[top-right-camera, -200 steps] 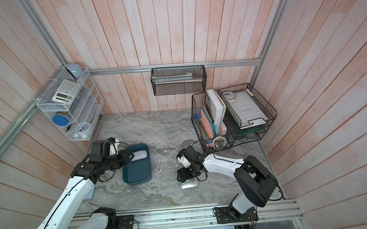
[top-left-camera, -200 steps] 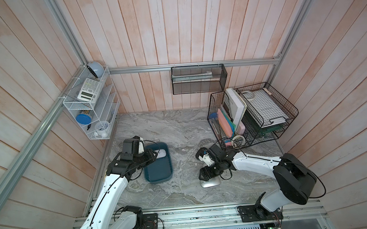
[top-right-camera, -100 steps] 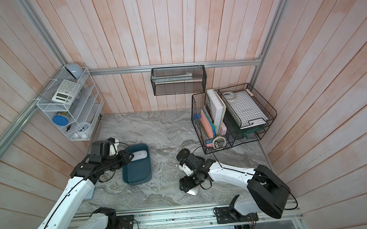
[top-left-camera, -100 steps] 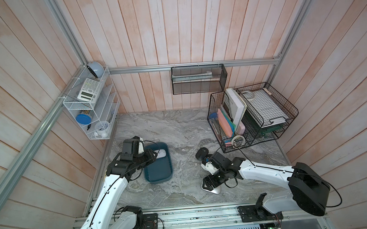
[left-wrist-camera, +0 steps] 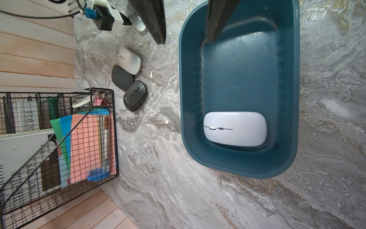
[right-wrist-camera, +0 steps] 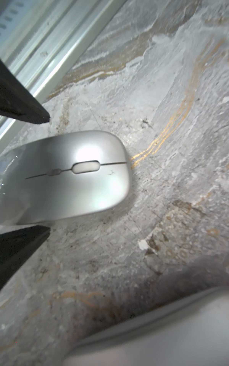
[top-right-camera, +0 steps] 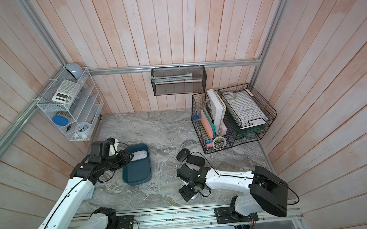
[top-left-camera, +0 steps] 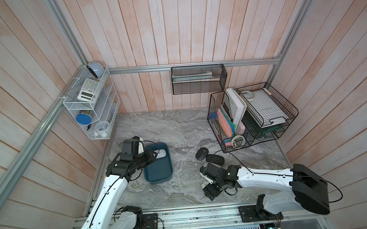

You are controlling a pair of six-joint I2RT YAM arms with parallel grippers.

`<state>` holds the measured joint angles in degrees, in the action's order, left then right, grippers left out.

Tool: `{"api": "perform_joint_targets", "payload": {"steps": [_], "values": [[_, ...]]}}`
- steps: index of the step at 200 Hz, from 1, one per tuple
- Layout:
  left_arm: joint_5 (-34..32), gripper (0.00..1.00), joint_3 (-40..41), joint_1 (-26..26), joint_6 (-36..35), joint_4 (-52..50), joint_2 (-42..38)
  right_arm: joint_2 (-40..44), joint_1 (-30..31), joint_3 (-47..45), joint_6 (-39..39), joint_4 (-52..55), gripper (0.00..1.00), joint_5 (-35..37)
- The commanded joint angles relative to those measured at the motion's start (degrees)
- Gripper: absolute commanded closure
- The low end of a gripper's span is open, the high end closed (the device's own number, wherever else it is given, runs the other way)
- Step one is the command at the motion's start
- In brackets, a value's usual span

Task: Put the mouse in the storage box
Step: Pick up the mouse from the center of the board.

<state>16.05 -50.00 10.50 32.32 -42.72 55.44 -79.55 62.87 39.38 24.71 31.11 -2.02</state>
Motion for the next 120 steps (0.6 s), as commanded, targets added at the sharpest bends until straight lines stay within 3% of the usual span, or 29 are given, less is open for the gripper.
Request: {"api": "perform_joint_targets", "payload": {"steps": [1, 76, 120], "values": [[-0.8, 0.6, 0.7, 0.0, -1.1, -0.4, -0.3, -2.0, 2.2, 1.8, 2.5, 2.6, 0.14, 5.9], [-0.8, 0.6, 0.7, 0.0, -1.1, -0.5, -0.2, -8.5, 7.5, 6.7, 3.9, 7.0, 0.27, 13.6], [-0.5, 0.6, 0.6, 0.0, -1.1, -0.4, -0.2, -6.0, 7.7, 6.3, 3.3, 6.9, 0.38, 15.4]]}}
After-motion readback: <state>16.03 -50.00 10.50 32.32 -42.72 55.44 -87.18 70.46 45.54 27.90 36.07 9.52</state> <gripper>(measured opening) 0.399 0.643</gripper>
